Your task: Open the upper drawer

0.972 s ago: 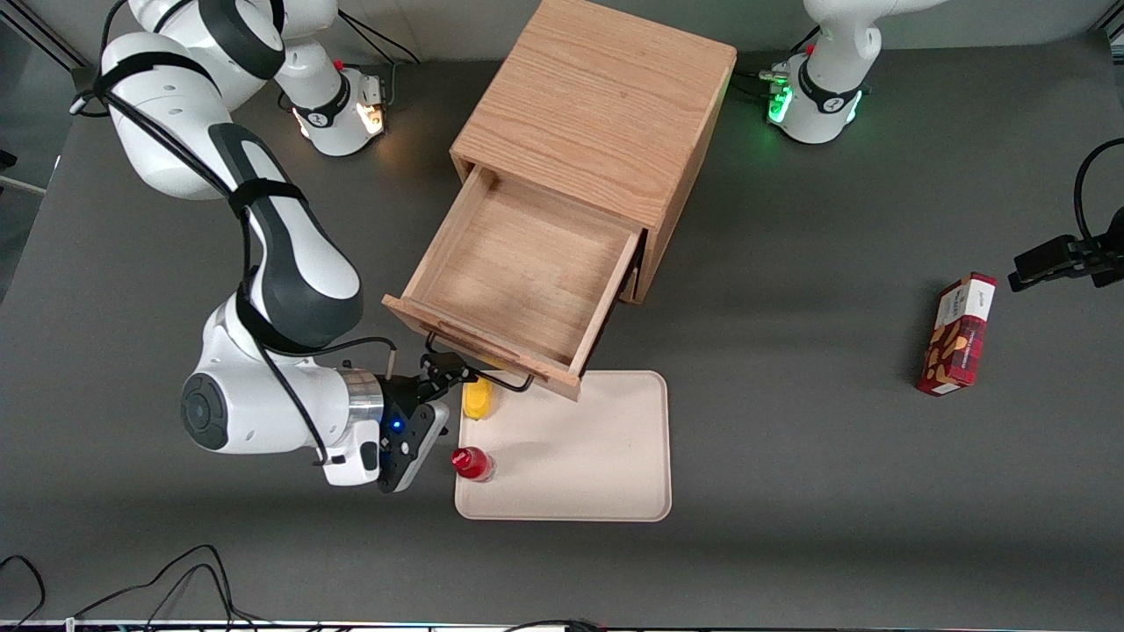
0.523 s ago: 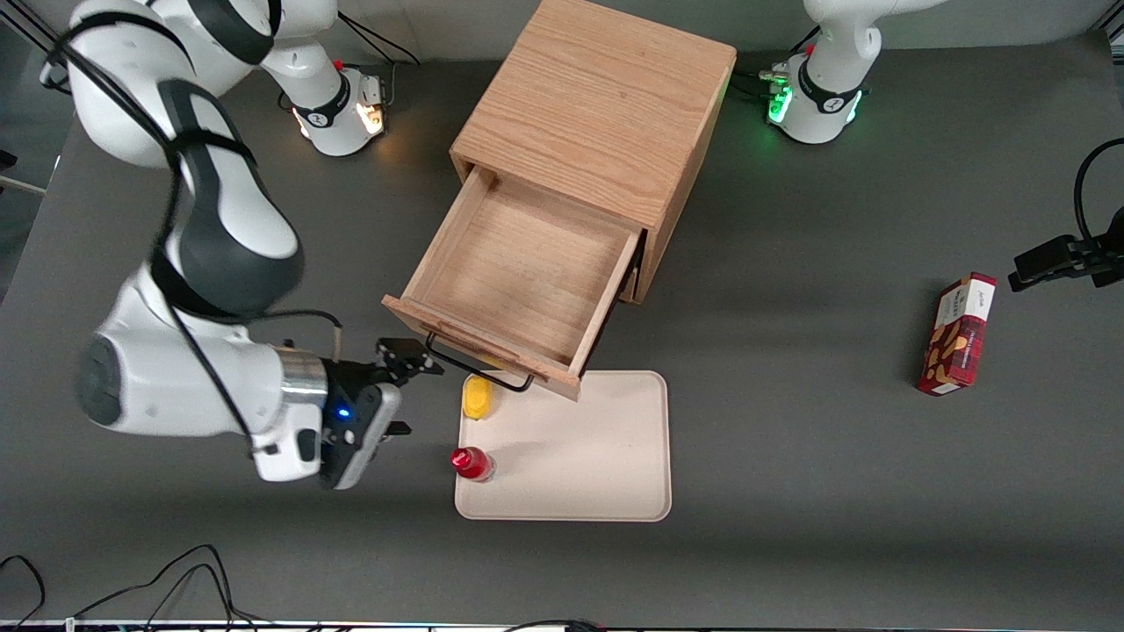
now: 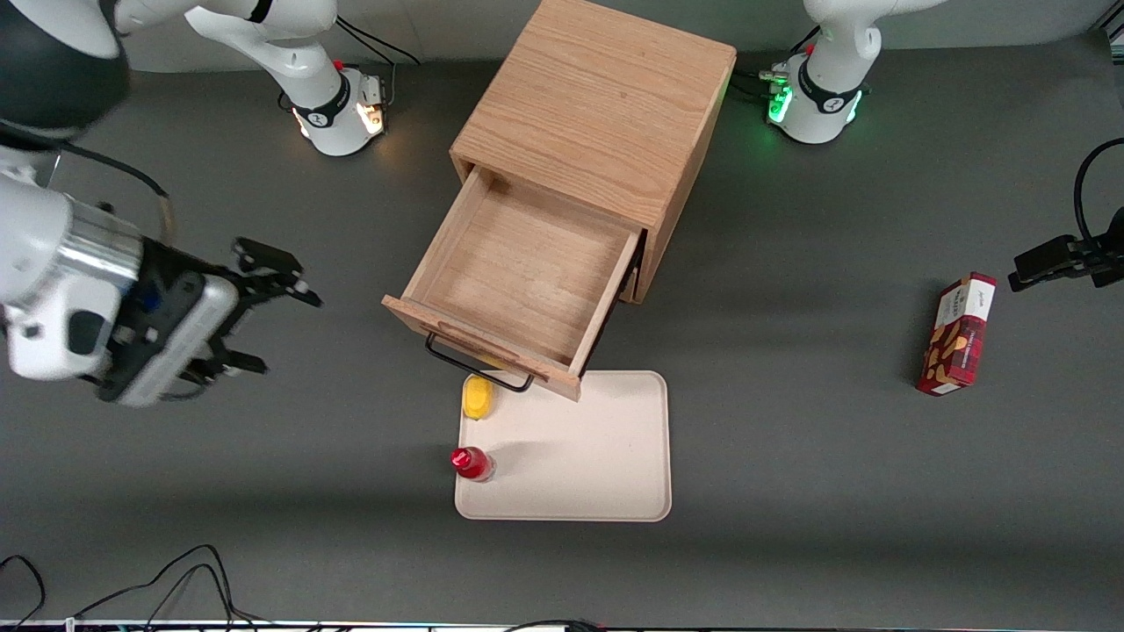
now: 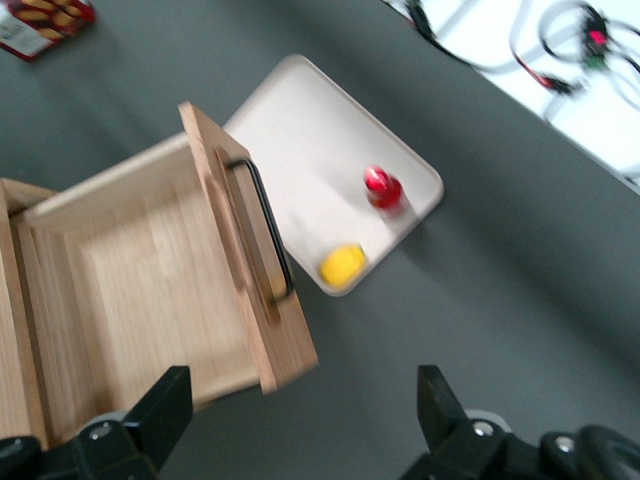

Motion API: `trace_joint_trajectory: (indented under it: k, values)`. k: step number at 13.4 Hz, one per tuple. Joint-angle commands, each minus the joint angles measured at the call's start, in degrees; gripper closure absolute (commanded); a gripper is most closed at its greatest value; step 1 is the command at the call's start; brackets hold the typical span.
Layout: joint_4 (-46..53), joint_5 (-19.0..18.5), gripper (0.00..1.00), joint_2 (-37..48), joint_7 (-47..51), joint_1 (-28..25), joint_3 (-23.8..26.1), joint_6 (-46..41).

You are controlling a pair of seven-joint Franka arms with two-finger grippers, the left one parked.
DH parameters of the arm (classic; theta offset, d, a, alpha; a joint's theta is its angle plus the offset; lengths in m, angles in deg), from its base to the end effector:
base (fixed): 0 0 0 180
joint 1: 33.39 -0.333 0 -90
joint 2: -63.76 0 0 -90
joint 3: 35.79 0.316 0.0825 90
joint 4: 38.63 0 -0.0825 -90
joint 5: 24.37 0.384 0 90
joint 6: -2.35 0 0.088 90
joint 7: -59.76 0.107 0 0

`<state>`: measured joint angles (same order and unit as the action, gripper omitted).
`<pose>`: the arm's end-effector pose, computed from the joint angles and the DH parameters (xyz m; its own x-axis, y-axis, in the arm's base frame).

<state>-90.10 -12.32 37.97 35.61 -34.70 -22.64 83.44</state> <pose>0.6434 0.1435 0.6562 0.7719 0.6041 0.1982 0.6358 -0.7340 -0.2387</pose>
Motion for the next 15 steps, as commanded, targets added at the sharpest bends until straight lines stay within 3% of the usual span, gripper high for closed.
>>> trace_joint_trajectory:
  k: [1, 3, 5, 9, 12, 14, 15]
  values:
    - [-4.78, 1.57, 0.0, 6.78, 1.82, 0.52, -6.89, -7.56]
    - [-6.43, 0.69, 0.0, 10.39, 8.37, -0.09, -11.38, -16.63]
    - [-13.87, -2.71, 0.0, 16.0, 20.83, -0.27, -11.13, -19.99]
    - [-31.11, -8.27, 0.0, 26.64, 30.02, -1.15, -9.38, -17.91]
    - [-42.71, -10.55, 0.0, 33.33, 31.8, -1.06, -8.49, -10.45]
    - [-41.53, -15.28, 0.0, 31.34, 31.8, -0.88, -8.67, -9.2]
    - [-38.82, -15.83, 0.0, 29.5, 31.88, -0.97, -8.76, -9.2]
